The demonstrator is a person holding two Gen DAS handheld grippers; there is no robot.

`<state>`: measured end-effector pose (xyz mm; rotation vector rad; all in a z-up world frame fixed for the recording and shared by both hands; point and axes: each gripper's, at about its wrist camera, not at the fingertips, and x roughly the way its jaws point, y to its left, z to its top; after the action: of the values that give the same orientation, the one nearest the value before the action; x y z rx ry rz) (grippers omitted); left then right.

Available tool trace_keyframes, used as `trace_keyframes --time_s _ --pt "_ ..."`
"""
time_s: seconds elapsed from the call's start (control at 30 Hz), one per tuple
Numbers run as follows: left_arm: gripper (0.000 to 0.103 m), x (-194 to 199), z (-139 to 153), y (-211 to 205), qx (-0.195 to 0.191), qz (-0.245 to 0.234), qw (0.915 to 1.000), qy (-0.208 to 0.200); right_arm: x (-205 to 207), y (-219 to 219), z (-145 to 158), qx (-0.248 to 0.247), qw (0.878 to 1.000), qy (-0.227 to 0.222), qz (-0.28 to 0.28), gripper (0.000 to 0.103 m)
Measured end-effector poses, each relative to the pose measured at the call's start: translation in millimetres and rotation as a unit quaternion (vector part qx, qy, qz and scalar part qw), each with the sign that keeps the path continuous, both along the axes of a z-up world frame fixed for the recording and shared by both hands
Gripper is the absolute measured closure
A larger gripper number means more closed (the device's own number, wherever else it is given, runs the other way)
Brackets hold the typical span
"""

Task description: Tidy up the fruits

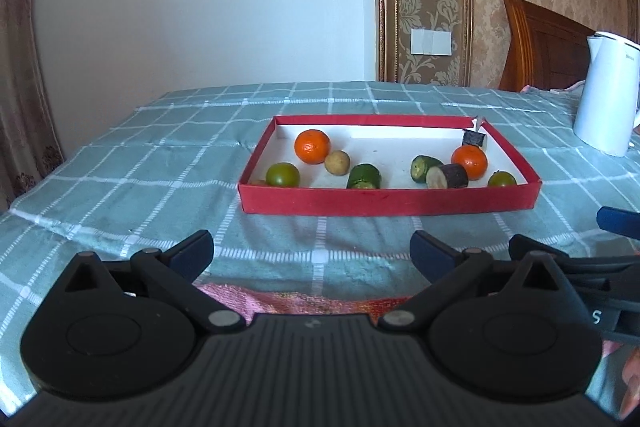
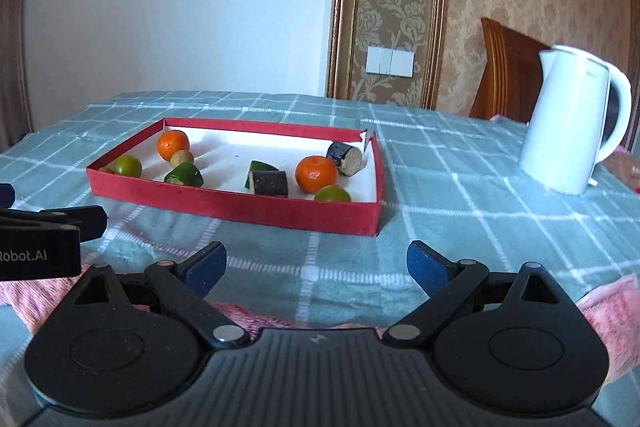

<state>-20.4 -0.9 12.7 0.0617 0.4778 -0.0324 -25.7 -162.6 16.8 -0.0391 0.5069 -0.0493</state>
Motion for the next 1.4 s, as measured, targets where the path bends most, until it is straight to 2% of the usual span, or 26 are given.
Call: trace_keyframes --time_s 0.37,0.63,0.97,1.4 --pt "0.0 1.1 1.7 -0.8 0.033 0.028 0.999 -0.01 0.5 4.3 2.0 0.01 1.0 0.0 -0.008 0.005" --pt "0.0 -2.2 4.6 -3.3 0.052 0.02 0.9981 -0.024 2.3 5.7 2.3 0.01 1.0 0.002 -0.007 0.005" --pt "0.0 2.3 7.5 2.9 0.021 0.012 0.9997 -0.001 4.4 7.6 3.0 0.008 1.0 0.001 -0.007 0.005" --pt "0.0 4.5 6.7 3.0 0.032 0.02 0.9993 -0.008 7.9 11.5 2.2 0.005 1.0 0.001 -0.006 0.005"
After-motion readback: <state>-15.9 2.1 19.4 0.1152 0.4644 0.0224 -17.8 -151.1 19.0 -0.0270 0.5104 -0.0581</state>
